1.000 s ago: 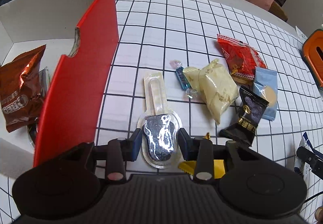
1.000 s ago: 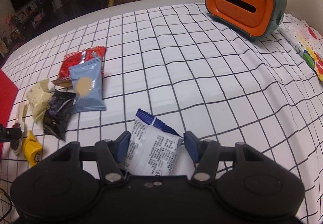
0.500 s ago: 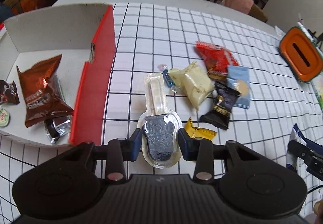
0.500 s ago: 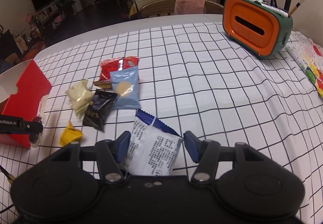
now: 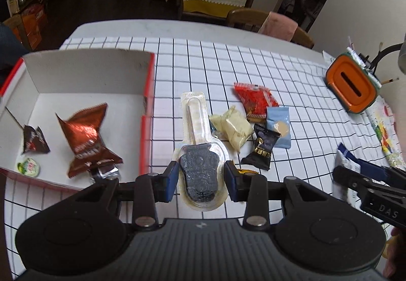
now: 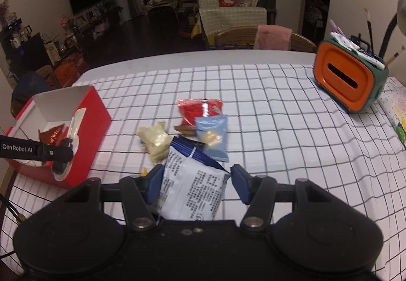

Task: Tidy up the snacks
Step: 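Carry both packets over the red box and open both tools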

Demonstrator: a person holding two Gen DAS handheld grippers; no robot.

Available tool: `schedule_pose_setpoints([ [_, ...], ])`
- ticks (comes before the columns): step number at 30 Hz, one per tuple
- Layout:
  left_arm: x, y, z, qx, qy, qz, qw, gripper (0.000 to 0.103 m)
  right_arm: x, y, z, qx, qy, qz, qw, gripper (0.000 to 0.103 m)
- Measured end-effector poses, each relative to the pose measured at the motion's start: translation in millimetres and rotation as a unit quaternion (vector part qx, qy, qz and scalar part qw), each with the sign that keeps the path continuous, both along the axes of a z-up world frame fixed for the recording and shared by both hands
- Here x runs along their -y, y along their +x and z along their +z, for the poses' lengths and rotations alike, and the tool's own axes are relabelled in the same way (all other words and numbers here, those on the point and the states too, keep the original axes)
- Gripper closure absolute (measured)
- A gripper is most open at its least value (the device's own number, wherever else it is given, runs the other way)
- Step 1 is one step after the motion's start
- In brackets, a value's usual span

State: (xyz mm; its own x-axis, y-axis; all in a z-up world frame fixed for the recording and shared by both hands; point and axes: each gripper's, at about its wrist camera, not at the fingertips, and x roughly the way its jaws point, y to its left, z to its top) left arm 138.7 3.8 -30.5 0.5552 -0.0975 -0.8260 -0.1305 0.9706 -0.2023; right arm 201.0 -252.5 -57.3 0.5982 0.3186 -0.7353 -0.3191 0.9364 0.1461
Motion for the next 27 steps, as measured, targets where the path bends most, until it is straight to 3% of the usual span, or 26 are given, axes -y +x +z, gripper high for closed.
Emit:
schedule_pose_setpoints([
  [13, -73.5, -15.5, 25.0, 0.028, 0.015, 0.018, 0.9993, 0.065, -99.6, -2.0, 29.5, 0.033, 0.003, 0.073, 0.997, 0.046],
  [27, -170.6, -23.9, 9.9, 0.013, 0.047, 0.056, 0.9973, 0.065, -204.2, 4.2, 15.7, 0.026, -0.017, 0.121, 0.992, 0.046],
])
